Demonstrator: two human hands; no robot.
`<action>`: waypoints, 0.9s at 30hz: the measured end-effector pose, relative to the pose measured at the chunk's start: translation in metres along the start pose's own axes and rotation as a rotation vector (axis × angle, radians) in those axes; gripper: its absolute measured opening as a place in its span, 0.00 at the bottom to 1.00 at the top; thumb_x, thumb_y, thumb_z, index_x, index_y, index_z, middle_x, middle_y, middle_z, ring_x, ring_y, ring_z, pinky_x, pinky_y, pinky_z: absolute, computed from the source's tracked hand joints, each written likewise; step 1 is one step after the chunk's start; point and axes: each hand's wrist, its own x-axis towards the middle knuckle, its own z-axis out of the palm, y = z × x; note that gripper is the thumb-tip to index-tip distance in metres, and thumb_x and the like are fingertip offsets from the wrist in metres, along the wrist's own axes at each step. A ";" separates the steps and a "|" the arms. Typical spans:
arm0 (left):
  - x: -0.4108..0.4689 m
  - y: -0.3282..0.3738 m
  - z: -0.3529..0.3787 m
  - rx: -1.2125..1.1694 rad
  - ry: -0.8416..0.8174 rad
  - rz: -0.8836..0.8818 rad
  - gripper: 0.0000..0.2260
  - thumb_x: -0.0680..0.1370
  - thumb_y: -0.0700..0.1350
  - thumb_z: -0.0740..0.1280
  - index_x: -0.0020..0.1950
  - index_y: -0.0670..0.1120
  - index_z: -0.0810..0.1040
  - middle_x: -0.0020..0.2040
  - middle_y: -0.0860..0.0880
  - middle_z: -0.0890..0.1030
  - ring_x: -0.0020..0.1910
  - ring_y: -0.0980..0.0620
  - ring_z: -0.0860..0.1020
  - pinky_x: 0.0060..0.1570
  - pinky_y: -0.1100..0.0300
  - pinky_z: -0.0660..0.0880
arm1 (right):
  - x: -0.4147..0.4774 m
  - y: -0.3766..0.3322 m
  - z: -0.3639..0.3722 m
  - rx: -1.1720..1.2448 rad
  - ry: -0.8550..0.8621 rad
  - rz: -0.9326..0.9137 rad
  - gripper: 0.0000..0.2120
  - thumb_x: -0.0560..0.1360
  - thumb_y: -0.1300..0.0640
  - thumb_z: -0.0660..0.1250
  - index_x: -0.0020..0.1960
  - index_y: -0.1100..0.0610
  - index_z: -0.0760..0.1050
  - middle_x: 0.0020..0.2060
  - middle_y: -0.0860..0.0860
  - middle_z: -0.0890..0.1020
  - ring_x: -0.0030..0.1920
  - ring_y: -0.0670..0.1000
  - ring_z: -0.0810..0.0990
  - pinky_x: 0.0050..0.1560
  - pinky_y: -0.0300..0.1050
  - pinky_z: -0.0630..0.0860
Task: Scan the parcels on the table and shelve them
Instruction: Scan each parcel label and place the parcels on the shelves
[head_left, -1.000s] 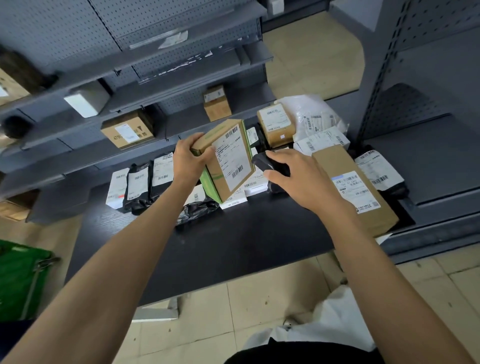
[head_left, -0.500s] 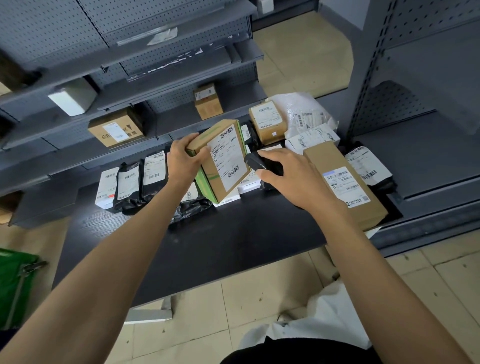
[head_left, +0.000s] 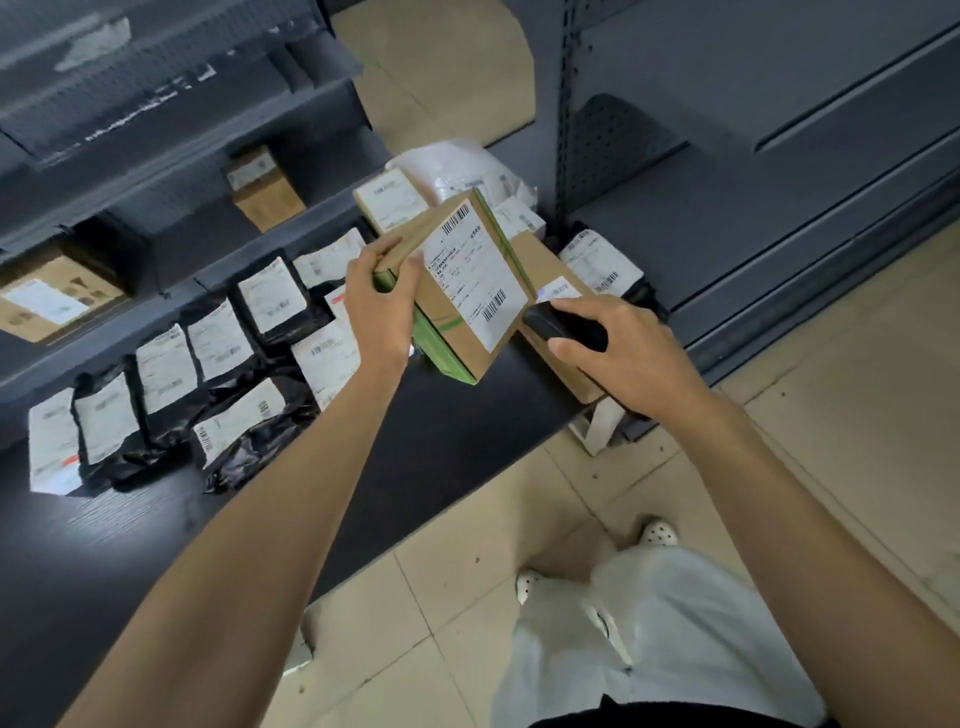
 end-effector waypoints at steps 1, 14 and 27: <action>-0.006 0.005 0.014 -0.010 -0.028 0.011 0.14 0.75 0.54 0.70 0.59 0.54 0.79 0.58 0.55 0.77 0.55 0.63 0.76 0.60 0.57 0.76 | -0.004 0.007 -0.008 0.007 0.010 0.014 0.24 0.77 0.41 0.66 0.73 0.41 0.70 0.71 0.44 0.73 0.69 0.51 0.72 0.65 0.55 0.72; -0.156 0.055 0.238 0.093 -0.382 0.137 0.14 0.76 0.54 0.66 0.61 0.53 0.78 0.59 0.53 0.76 0.56 0.65 0.72 0.58 0.66 0.70 | -0.102 0.179 -0.138 0.118 0.143 0.119 0.23 0.78 0.45 0.68 0.72 0.46 0.72 0.68 0.47 0.77 0.63 0.51 0.77 0.61 0.58 0.76; -0.359 0.142 0.522 0.107 -0.821 0.194 0.13 0.78 0.48 0.67 0.63 0.53 0.77 0.57 0.52 0.74 0.52 0.63 0.73 0.45 0.71 0.67 | -0.279 0.404 -0.307 0.220 0.541 0.511 0.22 0.76 0.46 0.68 0.69 0.43 0.75 0.61 0.43 0.82 0.62 0.50 0.78 0.63 0.53 0.74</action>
